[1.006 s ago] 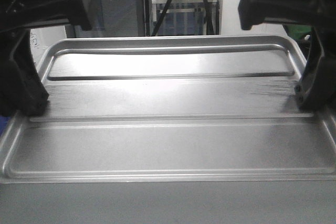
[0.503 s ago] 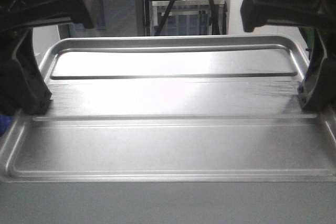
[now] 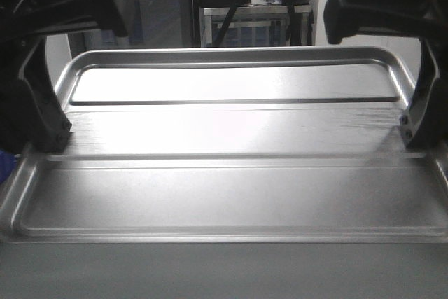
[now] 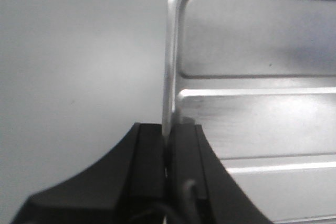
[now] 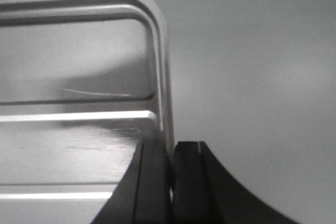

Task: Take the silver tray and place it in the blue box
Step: 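Hold the tray level in both grippers while the base drives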

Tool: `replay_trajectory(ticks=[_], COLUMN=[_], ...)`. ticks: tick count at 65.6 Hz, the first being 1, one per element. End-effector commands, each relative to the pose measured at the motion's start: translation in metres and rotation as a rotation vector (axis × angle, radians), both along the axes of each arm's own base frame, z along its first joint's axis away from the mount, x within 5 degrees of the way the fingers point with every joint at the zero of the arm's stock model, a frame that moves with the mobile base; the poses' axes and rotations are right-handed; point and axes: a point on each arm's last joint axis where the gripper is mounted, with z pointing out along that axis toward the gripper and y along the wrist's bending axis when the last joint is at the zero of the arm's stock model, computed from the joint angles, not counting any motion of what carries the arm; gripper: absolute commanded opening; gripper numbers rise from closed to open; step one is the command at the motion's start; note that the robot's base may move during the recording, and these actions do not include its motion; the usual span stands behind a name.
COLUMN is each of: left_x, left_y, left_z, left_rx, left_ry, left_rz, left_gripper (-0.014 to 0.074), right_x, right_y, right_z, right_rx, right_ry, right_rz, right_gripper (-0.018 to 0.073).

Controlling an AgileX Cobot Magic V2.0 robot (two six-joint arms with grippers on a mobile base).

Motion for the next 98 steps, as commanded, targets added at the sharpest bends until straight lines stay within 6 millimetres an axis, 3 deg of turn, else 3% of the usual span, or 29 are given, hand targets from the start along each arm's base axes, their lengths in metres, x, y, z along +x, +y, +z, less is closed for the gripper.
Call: replay_trajectory(ticks=[1, 98], left_x=[0.0004, 0.0004], left_y=[0.0038, 0.0038], left_z=[0.0122, 0.0122], left_rx=[-0.005, -0.005], left_ry=[-0.046, -0.046], left_rz=[-0.004, -0.004], left_gripper=[-0.0104, -0.0104], right_x=[0.0033, 0.0026], right_y=[-0.0066, -0.0099], right_z=[0.0125, 0.0119], right_rx=[-0.026, -0.056], right_ry=[-0.068, -0.057], right_rz=[-0.014, -0.034], right_gripper=[0.0056, 0.0056])
